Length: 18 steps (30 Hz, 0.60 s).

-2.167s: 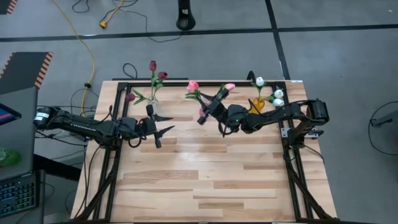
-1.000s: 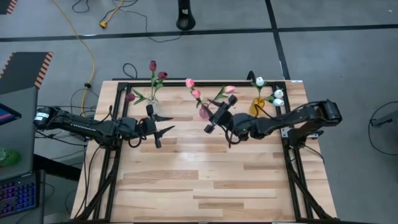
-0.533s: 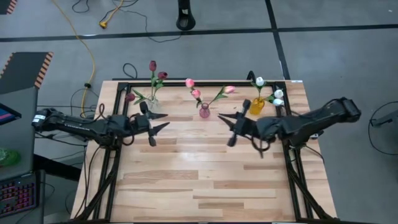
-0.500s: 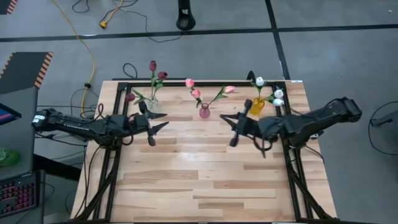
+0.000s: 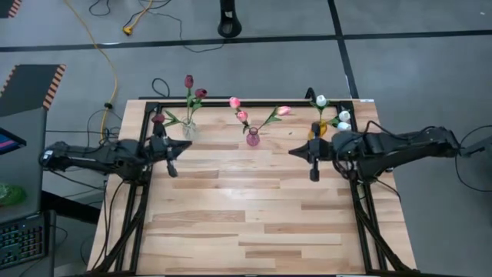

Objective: Sort flowers into vase by color
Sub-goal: Return to Home Position

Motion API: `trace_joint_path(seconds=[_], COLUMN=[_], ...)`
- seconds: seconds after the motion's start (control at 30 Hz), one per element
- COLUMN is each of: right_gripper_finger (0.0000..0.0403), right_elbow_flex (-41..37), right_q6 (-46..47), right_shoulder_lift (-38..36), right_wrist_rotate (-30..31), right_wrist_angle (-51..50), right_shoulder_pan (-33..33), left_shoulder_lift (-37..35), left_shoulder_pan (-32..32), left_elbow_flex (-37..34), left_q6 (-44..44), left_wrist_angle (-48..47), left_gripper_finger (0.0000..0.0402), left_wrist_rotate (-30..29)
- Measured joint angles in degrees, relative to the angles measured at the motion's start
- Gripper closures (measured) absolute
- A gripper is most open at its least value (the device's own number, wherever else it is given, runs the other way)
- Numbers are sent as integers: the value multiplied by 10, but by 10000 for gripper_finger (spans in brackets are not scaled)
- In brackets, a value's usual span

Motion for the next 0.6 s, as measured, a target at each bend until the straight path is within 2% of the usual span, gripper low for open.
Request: trace_joint_path(seconds=[0.2, 0.37, 0.43, 0.6], right_gripper_finger=[386, 383, 383, 383], right_elbow_flex=[-133, -230, -261, -320], right_q6=[0, 30, 47, 54], right_shoulder_lift=[-28, -62, -75, -112], right_wrist_rotate=[-78, -86, -91, -154], right_wrist_angle=[144, 215, 240, 291], right_shoulder_pan=[-20, -49, -63, -95], left_shoulder_lift=[-24, -25, -25, -30], left_shoulder_pan=[0, 0, 0, 2], left_elbow_flex=[0, -16, -37, -110], left_q6=[-6, -10, -16, -14], left_wrist_angle=[-33, -34, -7, 93], left_gripper_finger=[401, 401, 401, 401], left_wrist_rotate=[1, 3, 3, 3])
